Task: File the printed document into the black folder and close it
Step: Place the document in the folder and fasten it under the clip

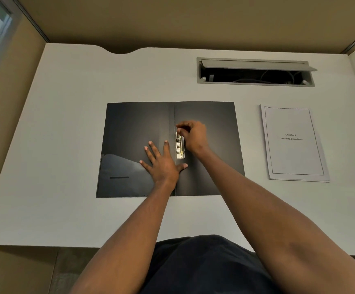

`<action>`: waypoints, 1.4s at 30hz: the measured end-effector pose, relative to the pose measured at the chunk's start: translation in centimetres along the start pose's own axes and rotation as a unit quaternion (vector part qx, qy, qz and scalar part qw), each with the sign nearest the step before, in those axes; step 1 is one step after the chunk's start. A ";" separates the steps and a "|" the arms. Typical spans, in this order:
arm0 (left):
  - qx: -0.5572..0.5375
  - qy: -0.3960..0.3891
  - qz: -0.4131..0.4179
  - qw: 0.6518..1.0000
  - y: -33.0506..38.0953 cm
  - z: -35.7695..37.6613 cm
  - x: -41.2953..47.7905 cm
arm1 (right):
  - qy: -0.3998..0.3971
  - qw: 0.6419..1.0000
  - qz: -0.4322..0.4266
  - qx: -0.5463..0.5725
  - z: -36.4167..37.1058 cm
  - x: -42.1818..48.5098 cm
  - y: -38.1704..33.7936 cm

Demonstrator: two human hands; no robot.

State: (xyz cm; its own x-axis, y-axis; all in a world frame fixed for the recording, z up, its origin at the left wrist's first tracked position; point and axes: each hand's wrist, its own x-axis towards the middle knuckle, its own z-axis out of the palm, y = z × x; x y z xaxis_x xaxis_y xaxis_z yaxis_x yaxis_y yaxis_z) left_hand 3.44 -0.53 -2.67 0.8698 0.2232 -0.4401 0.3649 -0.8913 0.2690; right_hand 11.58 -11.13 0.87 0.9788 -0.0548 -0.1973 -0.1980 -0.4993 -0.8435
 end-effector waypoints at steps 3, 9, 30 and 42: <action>0.008 0.000 0.001 1.000 0.0 0.1 0.1 | -0.001 1.000 0.005 -0.026 0.5 2.1 -0.3; 0.014 0.009 0.000 1.000 -0.3 0.4 0.5 | -0.023 0.996 0.029 -0.087 1.3 5.2 0.4; -0.019 0.141 0.076 0.987 0.8 2.3 -2.8 | -0.022 0.990 -0.049 -0.134 -4.6 0.3 4.8; -0.102 0.155 0.186 0.965 14.6 4.6 -5.9 | 0.083 0.987 -0.029 -0.131 -19.1 -4.2 13.9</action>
State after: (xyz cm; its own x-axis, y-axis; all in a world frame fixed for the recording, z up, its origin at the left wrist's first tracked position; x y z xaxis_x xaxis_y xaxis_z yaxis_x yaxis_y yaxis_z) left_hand 2.11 -16.71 -0.09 0.9992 0.0385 -0.0124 0.0392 -0.8438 0.5352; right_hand 5.72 -34.32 -0.51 0.9874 -0.1501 -0.0493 -0.1425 -0.7113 -0.6882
